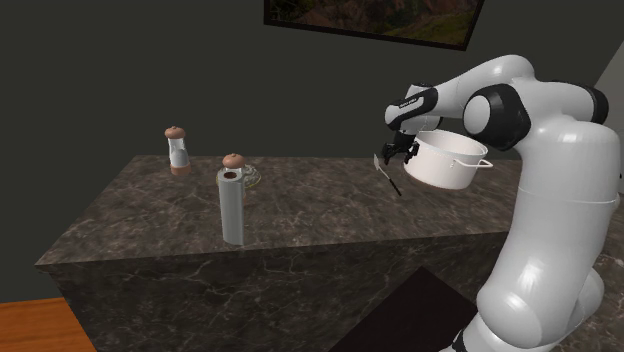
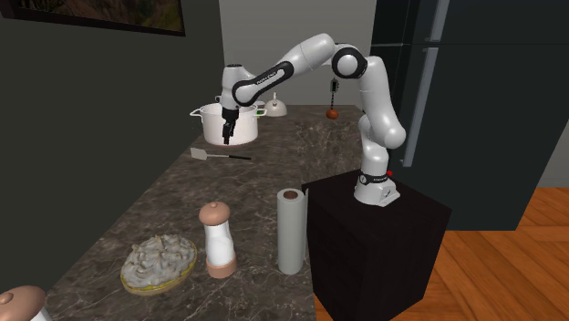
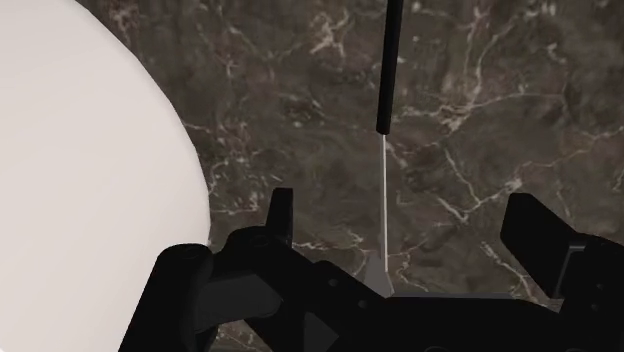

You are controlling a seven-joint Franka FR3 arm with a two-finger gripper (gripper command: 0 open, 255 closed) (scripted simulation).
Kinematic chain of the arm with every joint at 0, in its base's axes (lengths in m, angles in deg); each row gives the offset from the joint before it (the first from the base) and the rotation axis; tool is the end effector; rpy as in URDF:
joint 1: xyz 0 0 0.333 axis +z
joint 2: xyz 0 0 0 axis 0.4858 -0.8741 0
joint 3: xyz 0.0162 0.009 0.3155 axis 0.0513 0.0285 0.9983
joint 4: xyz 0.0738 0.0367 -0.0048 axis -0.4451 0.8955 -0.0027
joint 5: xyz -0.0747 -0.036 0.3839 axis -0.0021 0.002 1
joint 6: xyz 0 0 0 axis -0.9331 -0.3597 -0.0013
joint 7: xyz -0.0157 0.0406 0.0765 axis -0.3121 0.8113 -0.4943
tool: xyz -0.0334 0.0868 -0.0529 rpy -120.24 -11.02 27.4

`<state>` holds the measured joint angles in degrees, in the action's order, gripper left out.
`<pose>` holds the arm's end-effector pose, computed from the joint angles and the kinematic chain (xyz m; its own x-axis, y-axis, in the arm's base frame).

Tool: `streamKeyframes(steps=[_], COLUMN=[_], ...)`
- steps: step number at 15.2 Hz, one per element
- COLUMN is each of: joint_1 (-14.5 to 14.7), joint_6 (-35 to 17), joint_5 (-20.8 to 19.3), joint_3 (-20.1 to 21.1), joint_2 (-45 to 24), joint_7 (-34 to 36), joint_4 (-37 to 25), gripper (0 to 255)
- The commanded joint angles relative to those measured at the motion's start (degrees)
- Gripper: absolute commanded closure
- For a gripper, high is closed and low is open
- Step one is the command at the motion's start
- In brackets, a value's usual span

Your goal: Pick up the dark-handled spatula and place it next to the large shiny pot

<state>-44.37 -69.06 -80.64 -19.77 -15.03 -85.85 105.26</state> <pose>0.5311 -0.3820 0.4077 0.8577 -0.4828 0.1768 -0.5021 -0.8605 0.0861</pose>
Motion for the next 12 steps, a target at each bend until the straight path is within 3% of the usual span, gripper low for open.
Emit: streamKeyframes(steps=[1, 4, 12], joint_1=[0.3, 1.0, 1.0], joint_6=[1.5, 5.7, 5.7], joint_5=[-0.5, -1.9, -1.9], joint_3=[-0.2, -0.5, -0.5], joint_2=[1.1, 4.0, 4.0], joint_7=[0.3, 1.2, 1.2], joint_4=[-0.4, -1.9, -1.9], gripper=[0, 0, 0])
